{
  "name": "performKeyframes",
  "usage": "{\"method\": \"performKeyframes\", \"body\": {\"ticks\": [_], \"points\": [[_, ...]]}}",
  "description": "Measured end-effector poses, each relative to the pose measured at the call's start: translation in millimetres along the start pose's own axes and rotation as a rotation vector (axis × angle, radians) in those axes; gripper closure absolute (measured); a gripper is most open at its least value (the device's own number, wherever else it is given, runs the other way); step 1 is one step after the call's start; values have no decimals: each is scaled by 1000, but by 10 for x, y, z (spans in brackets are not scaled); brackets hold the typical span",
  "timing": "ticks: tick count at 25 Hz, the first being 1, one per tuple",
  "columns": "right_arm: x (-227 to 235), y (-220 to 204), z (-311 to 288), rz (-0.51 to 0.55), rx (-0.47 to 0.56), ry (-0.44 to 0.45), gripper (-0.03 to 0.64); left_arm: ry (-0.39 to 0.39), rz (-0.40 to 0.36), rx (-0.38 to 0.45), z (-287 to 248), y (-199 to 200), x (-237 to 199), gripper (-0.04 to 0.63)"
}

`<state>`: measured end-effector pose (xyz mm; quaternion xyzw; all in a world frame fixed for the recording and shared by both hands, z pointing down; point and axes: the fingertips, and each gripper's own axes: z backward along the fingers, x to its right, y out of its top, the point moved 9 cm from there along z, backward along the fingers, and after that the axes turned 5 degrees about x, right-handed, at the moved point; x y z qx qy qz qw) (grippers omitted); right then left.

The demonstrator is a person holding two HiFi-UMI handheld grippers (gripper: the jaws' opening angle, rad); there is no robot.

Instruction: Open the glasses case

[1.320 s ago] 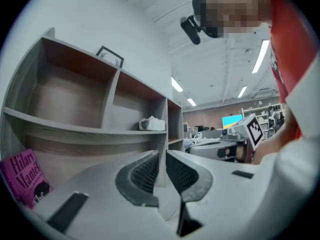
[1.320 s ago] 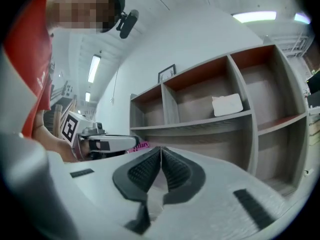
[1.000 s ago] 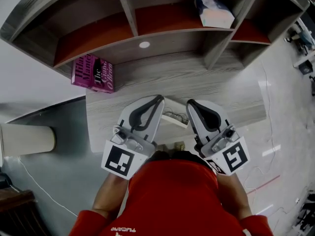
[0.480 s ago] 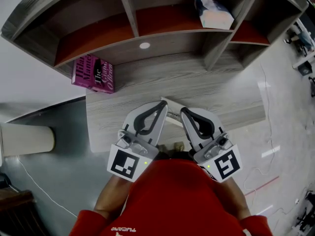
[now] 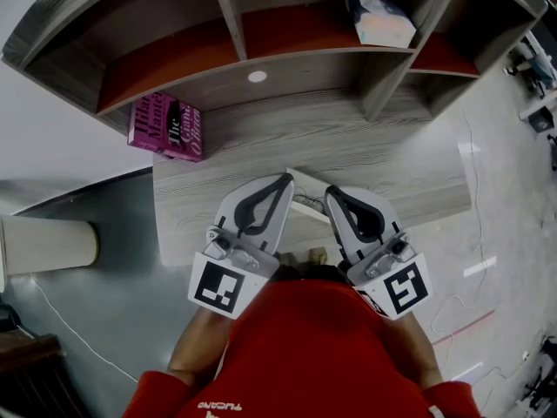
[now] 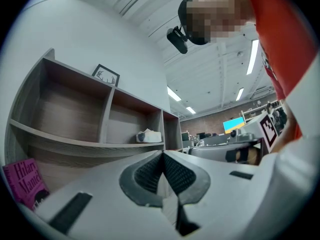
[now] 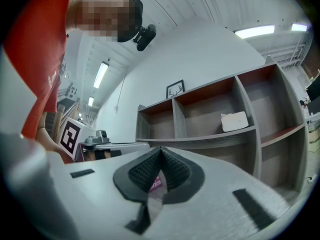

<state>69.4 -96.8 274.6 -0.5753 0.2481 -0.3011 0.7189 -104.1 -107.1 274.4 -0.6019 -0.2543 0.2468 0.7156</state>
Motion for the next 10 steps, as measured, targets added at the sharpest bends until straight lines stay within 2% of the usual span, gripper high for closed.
{"method": "performKeyframes", "body": {"ticks": [10], "points": [[8, -26, 42, 1, -6, -8, 614, 3, 6, 4, 8, -24, 10, 588]]}}
